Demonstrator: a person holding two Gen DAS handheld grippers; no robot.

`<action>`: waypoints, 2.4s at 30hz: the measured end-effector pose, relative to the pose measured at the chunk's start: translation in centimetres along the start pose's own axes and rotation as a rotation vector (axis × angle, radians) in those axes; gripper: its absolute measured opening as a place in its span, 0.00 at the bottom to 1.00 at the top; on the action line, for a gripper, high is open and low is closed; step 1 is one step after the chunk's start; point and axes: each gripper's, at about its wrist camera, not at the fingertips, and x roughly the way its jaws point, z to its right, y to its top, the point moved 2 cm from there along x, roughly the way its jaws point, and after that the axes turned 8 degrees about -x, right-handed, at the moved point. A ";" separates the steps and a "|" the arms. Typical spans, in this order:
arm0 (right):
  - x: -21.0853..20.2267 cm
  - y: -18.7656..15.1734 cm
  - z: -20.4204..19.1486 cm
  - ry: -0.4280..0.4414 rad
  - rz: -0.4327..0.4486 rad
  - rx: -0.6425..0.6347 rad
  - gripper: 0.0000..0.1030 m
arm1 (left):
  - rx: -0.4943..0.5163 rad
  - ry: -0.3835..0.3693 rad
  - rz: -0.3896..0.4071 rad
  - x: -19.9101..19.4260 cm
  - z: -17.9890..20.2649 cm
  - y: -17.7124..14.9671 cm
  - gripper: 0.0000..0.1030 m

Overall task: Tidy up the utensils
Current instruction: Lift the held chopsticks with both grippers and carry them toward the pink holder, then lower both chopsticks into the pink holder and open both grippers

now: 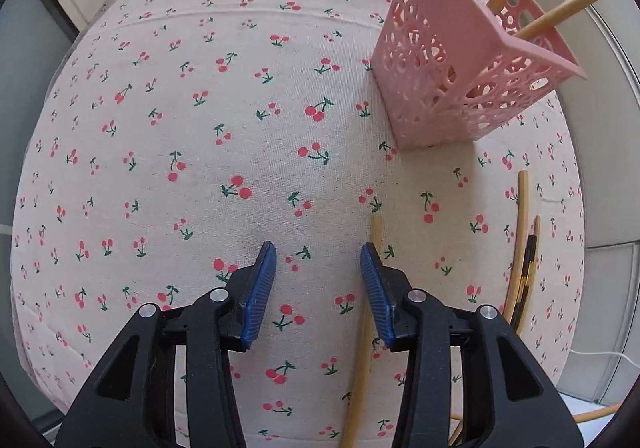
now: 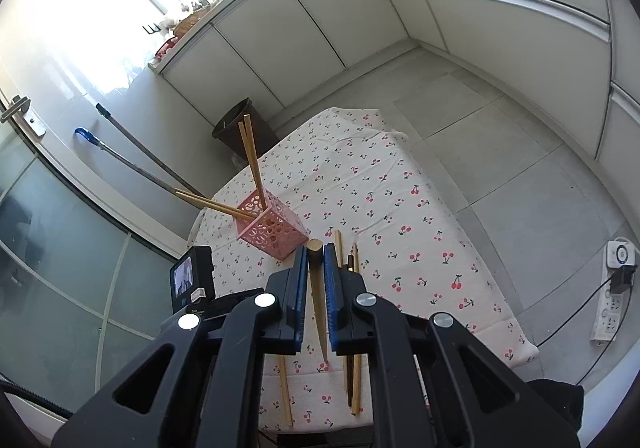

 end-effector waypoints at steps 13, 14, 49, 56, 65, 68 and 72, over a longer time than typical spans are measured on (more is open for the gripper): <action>-0.1 0.2 -0.4 0.005 -0.009 0.006 0.09 | 0.148 0.044 0.024 0.0 3.9 -1.1 0.10; -0.2 0.3 -0.5 0.005 -0.008 0.005 0.08 | 0.173 0.060 0.043 0.0 4.3 -1.3 0.05; -1.1 3.5 -2.3 0.068 0.023 -0.012 0.09 | 0.140 -0.300 0.748 -33.4 3.3 4.1 0.04; -1.3 5.6 -3.3 0.064 0.039 -0.040 0.09 | 0.130 -0.278 0.665 -29.4 4.5 6.2 0.05; -2.5 10.7 -6.2 0.065 0.124 -0.088 0.09 | -0.036 -0.331 0.617 -26.7 0.8 6.9 0.25; -2.9 13.0 -7.8 0.077 0.164 -0.106 0.09 | -0.093 -0.369 0.659 -27.4 -1.2 5.9 0.33; -2.9 15.7 -10.4 0.081 0.209 -0.134 0.09 | -0.166 -0.416 0.618 -25.3 -3.8 4.9 0.35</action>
